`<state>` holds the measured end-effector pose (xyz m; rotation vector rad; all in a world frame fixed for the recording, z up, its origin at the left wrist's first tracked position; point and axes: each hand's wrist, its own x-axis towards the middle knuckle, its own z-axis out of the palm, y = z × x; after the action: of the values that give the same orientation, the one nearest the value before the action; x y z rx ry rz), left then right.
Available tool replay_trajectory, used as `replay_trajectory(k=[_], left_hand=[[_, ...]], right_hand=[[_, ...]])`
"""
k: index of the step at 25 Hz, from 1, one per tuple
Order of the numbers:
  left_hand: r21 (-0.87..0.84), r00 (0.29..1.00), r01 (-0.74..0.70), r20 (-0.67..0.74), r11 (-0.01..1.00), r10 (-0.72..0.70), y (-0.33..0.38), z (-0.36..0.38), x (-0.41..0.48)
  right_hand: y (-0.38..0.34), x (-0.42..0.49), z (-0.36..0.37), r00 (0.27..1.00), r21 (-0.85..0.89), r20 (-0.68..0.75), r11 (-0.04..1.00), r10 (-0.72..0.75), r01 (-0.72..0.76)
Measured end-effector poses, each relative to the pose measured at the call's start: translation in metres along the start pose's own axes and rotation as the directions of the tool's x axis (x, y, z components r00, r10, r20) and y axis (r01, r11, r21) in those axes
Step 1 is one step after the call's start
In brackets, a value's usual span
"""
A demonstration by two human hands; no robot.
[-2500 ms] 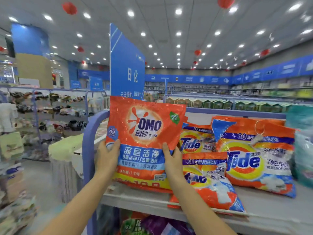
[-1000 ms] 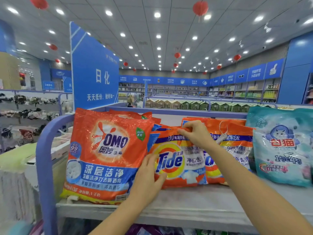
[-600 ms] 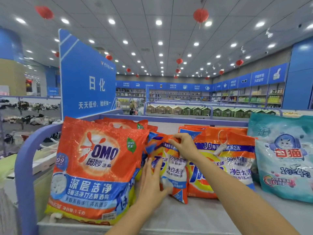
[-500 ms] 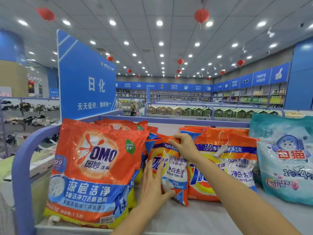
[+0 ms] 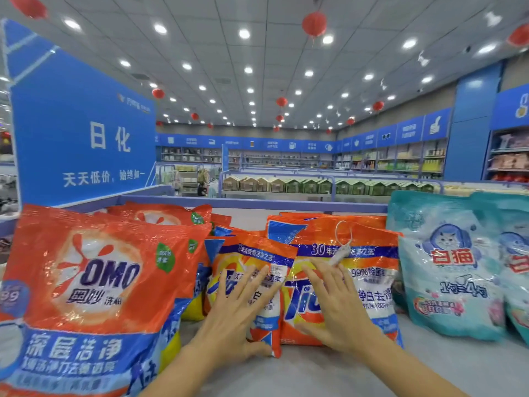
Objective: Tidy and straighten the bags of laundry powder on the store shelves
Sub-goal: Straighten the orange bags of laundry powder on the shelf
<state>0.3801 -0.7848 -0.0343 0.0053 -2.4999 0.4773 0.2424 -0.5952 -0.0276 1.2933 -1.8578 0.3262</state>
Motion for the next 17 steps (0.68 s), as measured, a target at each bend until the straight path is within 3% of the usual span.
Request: replay_trajectory(k=[2, 3, 5, 6, 7, 8, 10, 11, 13, 17], left_hand=[[-0.013, 0.989, -0.082, -0.126, 0.997, 0.080, 0.006, -0.002, 0.005], [-0.035, 0.974, -0.118, -0.198, 0.992, 0.109, 0.013, -0.005, 0.010], [-0.069, 0.944, -0.199, -0.283, 0.978, 0.172, 0.030, -0.014, 0.022], [-0.069, 0.937, -0.239, -0.279, 0.968, 0.211, 0.040, -0.014, 0.028], [-0.048, 0.934, -0.266, -0.258, 0.963, 0.245, 0.048, -0.012, 0.034], [-0.018, 0.939, -0.275, -0.220, 0.961, 0.265, 0.054, -0.007, 0.038], [0.030, 0.952, -0.256, -0.167, 0.966, 0.258, 0.056, 0.004, 0.044], [0.035, 0.960, -0.229, -0.155, 0.973, 0.231, 0.055, 0.009, 0.046], [0.039, 0.976, -0.167, -0.133, 0.985, 0.171, 0.056, 0.015, 0.048], [-0.009, 0.987, -0.035, -0.155, 0.999, 0.033, 0.067, 0.014, 0.051]], right_hand=[[0.013, -0.017, -0.006, 0.999, -0.059, 0.029, 0.998, -0.028, 0.030], [0.022, -0.021, -0.015, 0.999, -0.038, -0.025, 0.999, 0.020, -0.021], [0.041, -0.025, -0.038, 0.937, 0.200, -0.177, 0.943, 0.302, -0.266], [0.053, -0.030, -0.045, 0.843, 0.368, -0.191, 0.833, 0.503, -0.413], [0.067, -0.036, -0.047, 0.724, 0.521, -0.104, 0.657, 0.682, -0.545], [0.080, -0.040, -0.046, 0.610, 0.627, 0.074, 0.439, 0.789, -0.643], [0.091, -0.045, -0.035, 0.424, 0.656, 0.475, 0.011, 0.771, -0.755], [0.094, -0.046, -0.029, 0.365, 0.624, 0.587, -0.116, 0.723, -0.773], [0.094, -0.045, -0.025, 0.350, 0.624, 0.637, -0.193, 0.686, -0.757], [0.089, -0.037, -0.031, 0.392, 0.688, 0.602, -0.203, 0.696, -0.697]])
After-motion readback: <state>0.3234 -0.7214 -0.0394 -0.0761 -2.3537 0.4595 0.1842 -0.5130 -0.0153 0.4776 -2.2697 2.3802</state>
